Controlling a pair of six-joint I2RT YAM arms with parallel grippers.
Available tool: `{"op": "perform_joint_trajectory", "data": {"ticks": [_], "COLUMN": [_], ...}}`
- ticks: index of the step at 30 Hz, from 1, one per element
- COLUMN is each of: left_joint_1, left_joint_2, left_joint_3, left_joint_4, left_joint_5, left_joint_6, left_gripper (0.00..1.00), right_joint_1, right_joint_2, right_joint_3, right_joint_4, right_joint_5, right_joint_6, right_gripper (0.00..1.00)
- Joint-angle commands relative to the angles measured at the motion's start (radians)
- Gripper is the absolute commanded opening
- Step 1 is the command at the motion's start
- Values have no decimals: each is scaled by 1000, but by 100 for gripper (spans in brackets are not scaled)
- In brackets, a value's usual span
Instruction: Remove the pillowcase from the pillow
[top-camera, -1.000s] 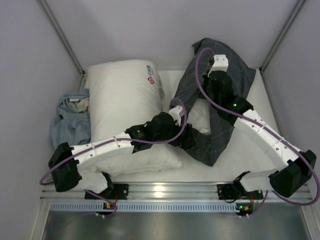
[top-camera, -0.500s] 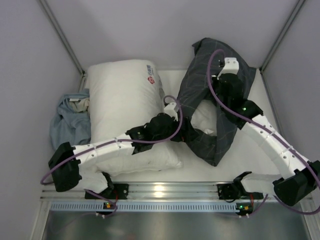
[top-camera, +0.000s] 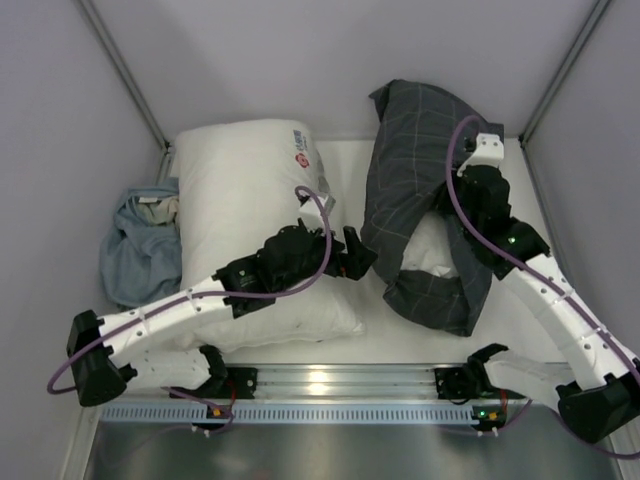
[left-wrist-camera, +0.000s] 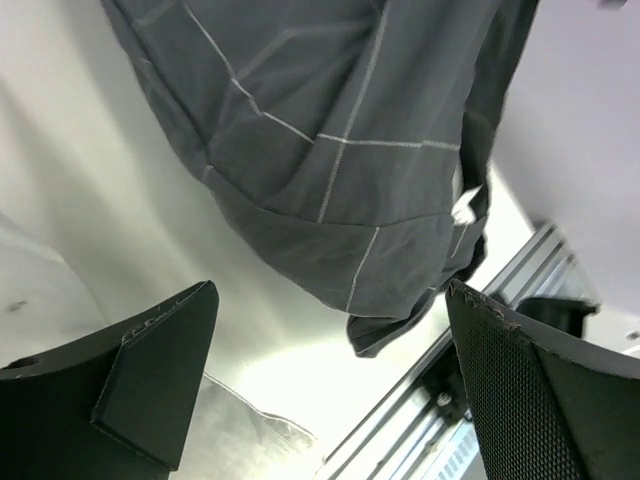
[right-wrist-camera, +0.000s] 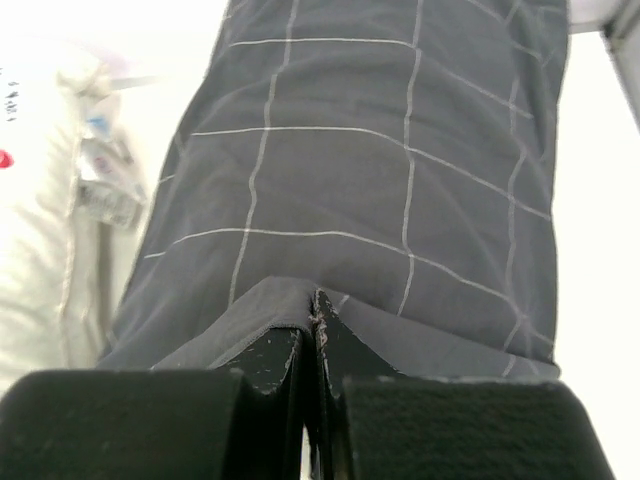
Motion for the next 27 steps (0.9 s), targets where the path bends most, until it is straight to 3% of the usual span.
{"op": "perform_joint_trajectory", "data": {"ticks": [1, 6, 13, 16, 23, 27], "left_joint_1": [-36, -122, -133, -133, -133, -127], "left_joint_2": [108, 261, 343, 398, 515, 492], "left_joint_3": [79, 280, 391, 461, 564, 525], "left_joint_4": [-41, -135, -147, -202, -279, -284], "left_joint_5": [68, -39, -64, -137, -346, -423], "left_joint_6": [87, 171, 233, 246, 268, 256], "left_gripper": [99, 99, 99, 99, 99, 99], "right_joint_1": [-13, -7, -5, -4, 2, 2], "right_joint_2": [-24, -36, -76, -92, -139, -165], "right_joint_3": [15, 18, -41, -63, -80, -74], "right_joint_4": [-15, -36, -61, -64, -88, -114], "right_joint_5": [-82, -169, -178, -179, -178, -149], "right_joint_6": [28, 46, 55, 55, 66, 58], "right_gripper": [0, 0, 0, 0, 0, 0]}}
